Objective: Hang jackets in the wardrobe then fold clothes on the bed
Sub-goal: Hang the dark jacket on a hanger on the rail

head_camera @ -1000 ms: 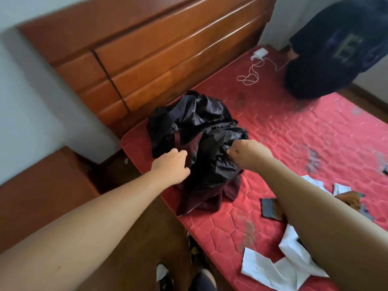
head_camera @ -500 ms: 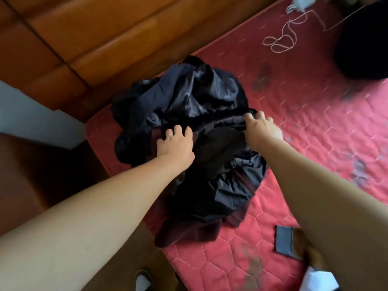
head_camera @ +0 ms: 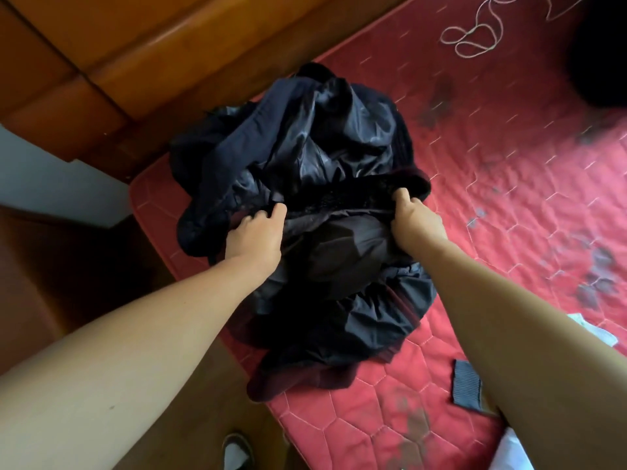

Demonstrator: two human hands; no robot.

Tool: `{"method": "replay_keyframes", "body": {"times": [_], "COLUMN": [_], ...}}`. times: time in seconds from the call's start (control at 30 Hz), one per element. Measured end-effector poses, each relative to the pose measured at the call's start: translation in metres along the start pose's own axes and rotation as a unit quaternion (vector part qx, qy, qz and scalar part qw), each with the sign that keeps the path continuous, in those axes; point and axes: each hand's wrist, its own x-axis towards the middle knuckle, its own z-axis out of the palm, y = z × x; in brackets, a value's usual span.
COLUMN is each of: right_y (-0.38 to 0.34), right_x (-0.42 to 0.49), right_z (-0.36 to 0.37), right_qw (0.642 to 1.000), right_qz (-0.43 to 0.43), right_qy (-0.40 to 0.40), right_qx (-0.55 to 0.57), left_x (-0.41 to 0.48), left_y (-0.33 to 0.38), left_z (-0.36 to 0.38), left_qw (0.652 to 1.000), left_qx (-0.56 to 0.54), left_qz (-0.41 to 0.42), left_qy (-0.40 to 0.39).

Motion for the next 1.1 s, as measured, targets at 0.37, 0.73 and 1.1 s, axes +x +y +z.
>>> {"method": "replay_keyframes", "body": {"times": [0.37,0.73,1.1], "right_y": [-0.026,-0.086,-0.162], "right_x": [-0.122,-0.319,-0.496], "right_z": [-0.117,-0.267,-0.386], "right_qw": [0.992,0.984,0.916], "right_qz": [-0.093,-0.177,-0.263], "right_qy": [0.084,0.031,0.251], "right_qx": [-0.003,-0.012,-0.172], "left_x": [-0.101,-0.28,-0.469], "left_y": [-0.02,-0.063,-0.13], "left_z": [-0.082,-0.214,-0.383], "left_qw": [0.997,0.971,0.896], "left_qx": [-0.065,-0.09,-0.076], "left_qz": [0.006,0.061,0.092], "left_qy": [0.047,0.212,0.427]}}
